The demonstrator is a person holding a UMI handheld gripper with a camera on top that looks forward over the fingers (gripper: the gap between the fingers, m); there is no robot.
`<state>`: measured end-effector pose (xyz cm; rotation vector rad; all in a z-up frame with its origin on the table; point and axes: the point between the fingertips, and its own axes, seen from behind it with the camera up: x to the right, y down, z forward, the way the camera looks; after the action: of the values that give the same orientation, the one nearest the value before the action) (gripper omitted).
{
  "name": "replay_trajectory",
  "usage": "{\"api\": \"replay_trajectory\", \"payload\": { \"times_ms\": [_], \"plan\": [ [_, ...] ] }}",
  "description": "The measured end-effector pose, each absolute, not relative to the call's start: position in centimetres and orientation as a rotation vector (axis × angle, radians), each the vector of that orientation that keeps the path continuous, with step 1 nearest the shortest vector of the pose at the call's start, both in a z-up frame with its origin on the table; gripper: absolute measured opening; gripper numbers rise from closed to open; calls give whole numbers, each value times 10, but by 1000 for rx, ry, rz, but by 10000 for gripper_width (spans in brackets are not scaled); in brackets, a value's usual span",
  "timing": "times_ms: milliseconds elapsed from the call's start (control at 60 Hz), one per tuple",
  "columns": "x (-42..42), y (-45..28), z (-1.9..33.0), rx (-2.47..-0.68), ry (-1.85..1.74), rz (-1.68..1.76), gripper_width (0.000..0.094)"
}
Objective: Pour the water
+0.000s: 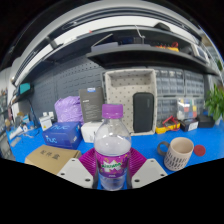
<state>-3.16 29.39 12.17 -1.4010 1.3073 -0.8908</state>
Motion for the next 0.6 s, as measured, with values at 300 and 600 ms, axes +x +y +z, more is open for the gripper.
{"api": "replay_trajectory", "payload": {
  "times_ms": [300,600],
  "plan": [
    [0,250,150,-918,1571,-364,387],
    [18,192,154,-366,1743,30,386]
  ]
}}
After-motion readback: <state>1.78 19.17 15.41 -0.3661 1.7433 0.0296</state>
